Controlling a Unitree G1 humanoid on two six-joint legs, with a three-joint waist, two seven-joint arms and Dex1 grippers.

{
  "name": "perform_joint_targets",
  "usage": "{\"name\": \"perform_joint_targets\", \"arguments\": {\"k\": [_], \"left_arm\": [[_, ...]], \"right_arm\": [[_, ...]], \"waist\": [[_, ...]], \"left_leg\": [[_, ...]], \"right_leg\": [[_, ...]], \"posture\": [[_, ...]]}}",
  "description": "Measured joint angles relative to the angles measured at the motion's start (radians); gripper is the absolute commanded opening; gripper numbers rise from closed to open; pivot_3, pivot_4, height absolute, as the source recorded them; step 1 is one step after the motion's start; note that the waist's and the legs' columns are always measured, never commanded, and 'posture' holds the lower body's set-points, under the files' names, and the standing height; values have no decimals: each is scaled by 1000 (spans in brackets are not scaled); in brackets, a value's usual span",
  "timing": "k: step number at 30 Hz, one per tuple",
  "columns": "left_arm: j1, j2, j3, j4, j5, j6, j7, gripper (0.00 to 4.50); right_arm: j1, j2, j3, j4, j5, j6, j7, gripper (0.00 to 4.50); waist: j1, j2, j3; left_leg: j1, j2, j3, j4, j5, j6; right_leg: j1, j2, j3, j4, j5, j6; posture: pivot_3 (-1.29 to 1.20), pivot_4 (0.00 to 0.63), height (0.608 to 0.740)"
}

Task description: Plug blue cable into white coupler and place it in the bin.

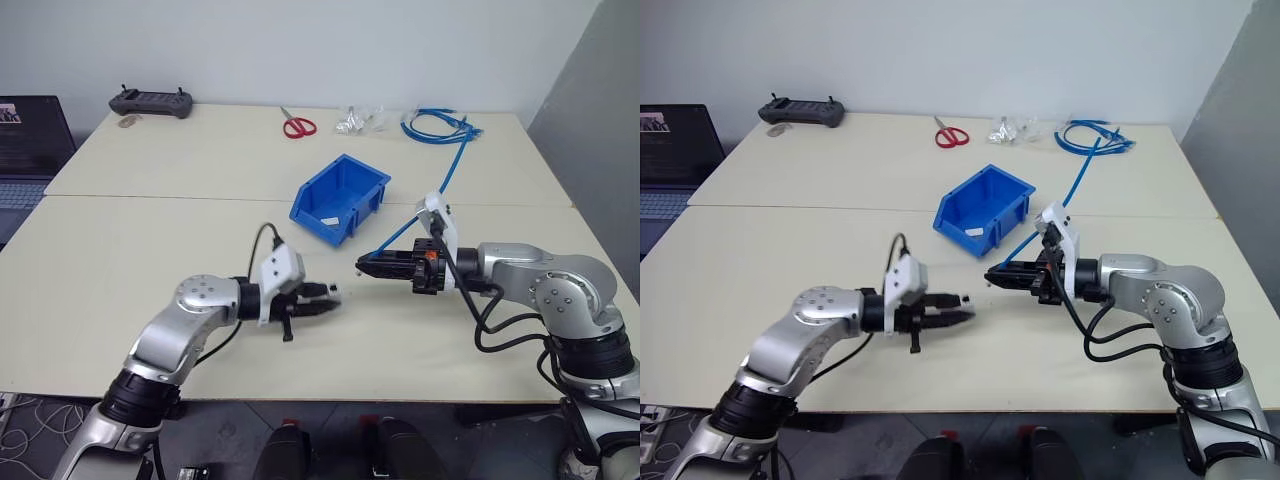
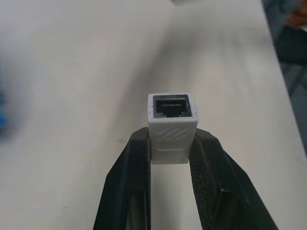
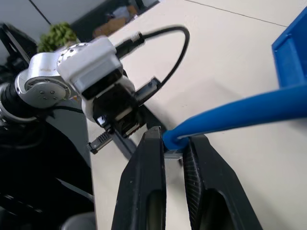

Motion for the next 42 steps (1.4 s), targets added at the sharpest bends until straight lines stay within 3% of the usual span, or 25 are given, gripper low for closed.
{"name": "perform_joint_targets", "arguments": {"k": [5, 12, 42], "left_arm": [[-60, -57, -53, 241, 86, -218, -103, 762], [-124, -115, -56, 390, 121, -360, -165, 762], [-101, -118, -28, 353, 136, -322, -167, 762]], "right_arm": [[37, 0, 91, -10, -148, -121, 38, 207], [64, 27, 188, -18, -281, -238, 87, 207], [74, 112, 292, 159, -558, -490, 253, 207]], "waist": [[3, 0, 0], [8, 0, 0], [5, 0, -1]], "left_leg": [[-2, 0, 0, 1, 0, 0], [-2, -1, 0, 3, 0, 0], [0, -1, 0, 4, 0, 0]], "right_leg": [[-1, 0, -1, 0, 0, 0], [0, -2, -1, 0, 1, 1], [1, -1, 0, 2, 3, -3]], "posture": [[0, 150, 740], [0, 150, 740], [0, 150, 740]]}}
